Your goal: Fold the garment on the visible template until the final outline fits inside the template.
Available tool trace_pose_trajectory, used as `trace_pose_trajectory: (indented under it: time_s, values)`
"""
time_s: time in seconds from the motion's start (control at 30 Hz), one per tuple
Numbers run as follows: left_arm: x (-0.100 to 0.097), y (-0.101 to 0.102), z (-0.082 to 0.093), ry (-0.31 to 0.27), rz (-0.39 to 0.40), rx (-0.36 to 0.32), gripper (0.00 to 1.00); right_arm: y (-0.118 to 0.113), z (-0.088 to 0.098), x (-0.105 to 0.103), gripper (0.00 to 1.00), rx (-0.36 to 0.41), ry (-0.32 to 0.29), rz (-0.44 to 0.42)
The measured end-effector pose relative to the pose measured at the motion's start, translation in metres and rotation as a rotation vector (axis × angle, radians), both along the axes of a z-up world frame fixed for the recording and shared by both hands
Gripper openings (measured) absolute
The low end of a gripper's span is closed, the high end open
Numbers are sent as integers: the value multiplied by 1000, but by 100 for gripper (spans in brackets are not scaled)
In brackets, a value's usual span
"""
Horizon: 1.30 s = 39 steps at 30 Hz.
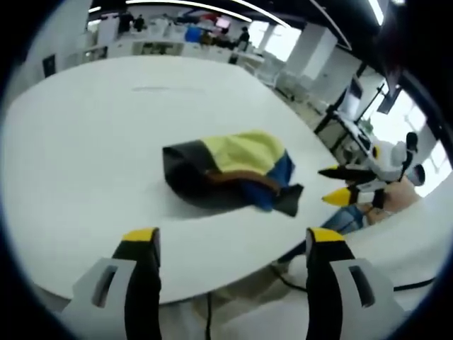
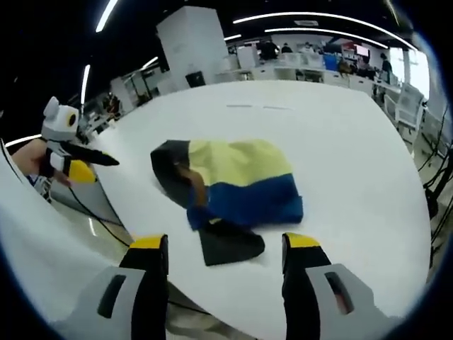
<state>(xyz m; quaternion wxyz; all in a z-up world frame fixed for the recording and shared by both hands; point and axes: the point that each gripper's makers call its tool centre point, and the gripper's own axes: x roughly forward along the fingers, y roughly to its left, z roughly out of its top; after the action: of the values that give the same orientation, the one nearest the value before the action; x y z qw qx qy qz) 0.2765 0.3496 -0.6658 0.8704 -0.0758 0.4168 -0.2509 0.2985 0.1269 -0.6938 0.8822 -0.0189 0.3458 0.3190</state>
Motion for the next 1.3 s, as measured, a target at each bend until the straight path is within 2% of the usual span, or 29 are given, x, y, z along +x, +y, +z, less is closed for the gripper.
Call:
trace_pose_trajectory:
  time_s: [0.7,0.77,0.8,0.93,1.3]
  values:
    - [5,1,-4,1,7,-8,76,18,-2,7,47,6,-26,89]
    - [5,0,-5,3,4,-9,75,20,0,13,44,-22,-97,113]
    - [5,-1,-5,3,3,-10,75,20,-2,12,42,-32,-103,123]
    - [6,-2,-5,5,2,-15,74,22,-13,12,39,-110,-115,179]
    - [7,1,-5,4,15,-14,72,30,-19,16,32,-130,-127,209]
